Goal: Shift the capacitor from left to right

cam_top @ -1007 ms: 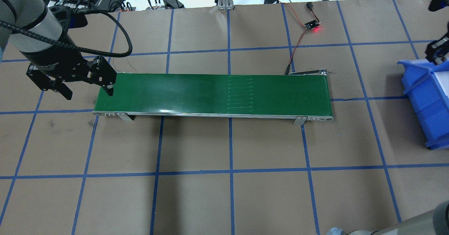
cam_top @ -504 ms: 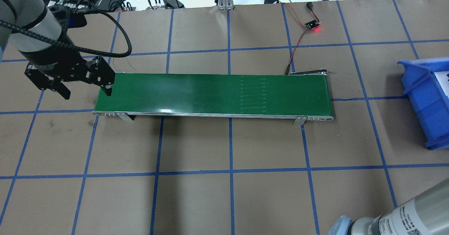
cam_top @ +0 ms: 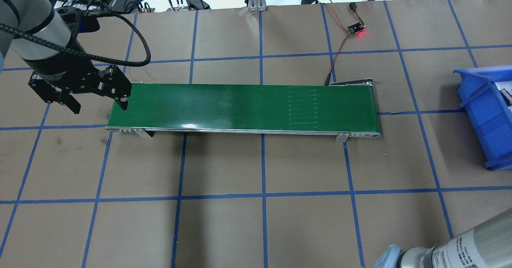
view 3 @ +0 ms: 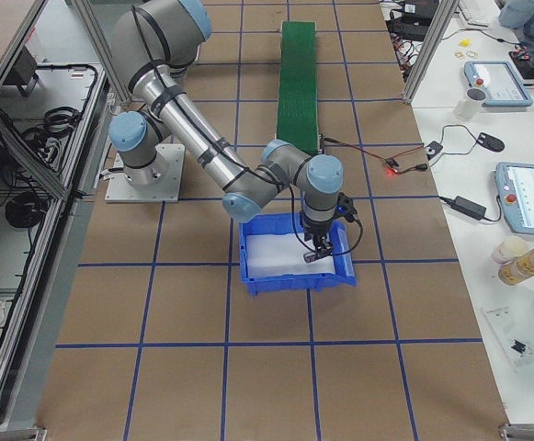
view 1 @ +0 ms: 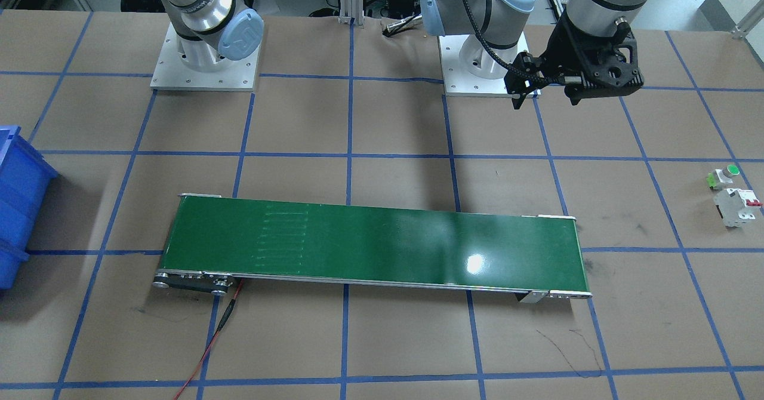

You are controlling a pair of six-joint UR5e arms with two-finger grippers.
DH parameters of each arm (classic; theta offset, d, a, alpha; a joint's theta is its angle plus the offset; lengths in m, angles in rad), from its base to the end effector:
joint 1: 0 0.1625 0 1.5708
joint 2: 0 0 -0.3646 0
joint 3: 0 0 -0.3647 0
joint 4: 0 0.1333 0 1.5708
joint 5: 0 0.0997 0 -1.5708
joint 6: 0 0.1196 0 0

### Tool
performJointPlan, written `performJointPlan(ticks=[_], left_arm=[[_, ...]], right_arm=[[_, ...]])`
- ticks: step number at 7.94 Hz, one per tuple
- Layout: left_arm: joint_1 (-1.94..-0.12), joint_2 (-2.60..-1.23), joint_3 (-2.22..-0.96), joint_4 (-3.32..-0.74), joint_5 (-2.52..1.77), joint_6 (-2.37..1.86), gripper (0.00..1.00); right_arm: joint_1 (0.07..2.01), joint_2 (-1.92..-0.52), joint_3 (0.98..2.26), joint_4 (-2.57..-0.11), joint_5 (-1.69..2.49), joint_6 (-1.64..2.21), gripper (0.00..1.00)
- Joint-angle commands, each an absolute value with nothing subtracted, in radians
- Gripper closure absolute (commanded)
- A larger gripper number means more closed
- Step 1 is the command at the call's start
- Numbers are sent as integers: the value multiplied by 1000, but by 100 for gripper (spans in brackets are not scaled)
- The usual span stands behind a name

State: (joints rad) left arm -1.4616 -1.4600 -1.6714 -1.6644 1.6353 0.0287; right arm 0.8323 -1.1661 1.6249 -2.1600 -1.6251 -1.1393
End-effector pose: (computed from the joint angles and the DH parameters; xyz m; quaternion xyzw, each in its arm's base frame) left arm -0.0798 -0.4250 0.4013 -0.0388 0.9979 0.0438 0.0293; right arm -0.3000 -0.5179 0.2307 0.1968 -0.9779 0.0166 0.0686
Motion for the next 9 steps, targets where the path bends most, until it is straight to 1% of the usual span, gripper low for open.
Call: performJointPlan(ticks=[1,3,5,6,9], left_arm=[[-1463,-1444,-1664,-1663,1635,32,0],[-1463,-1443,-1674,-1663,1634,31,0],[-1463,-1468,-1678,-1643,1626,12,0],[-1463,-1471,-1677,-1640,1632,21,0],[-1463,-1477,-1681,-1657,1635,18,0]], right_arm=[[891,-1360,1612,-1988,-1576,-1118,0],[1042,-1503,1606,-1843,-1591,-880,0],[1196,-1558,1594,-1720,-1631,-644,0],[1292,-1593,1585,-1665,-1632,-632,0],[1464,-1628,1578,-1599,-1618,-343,0]])
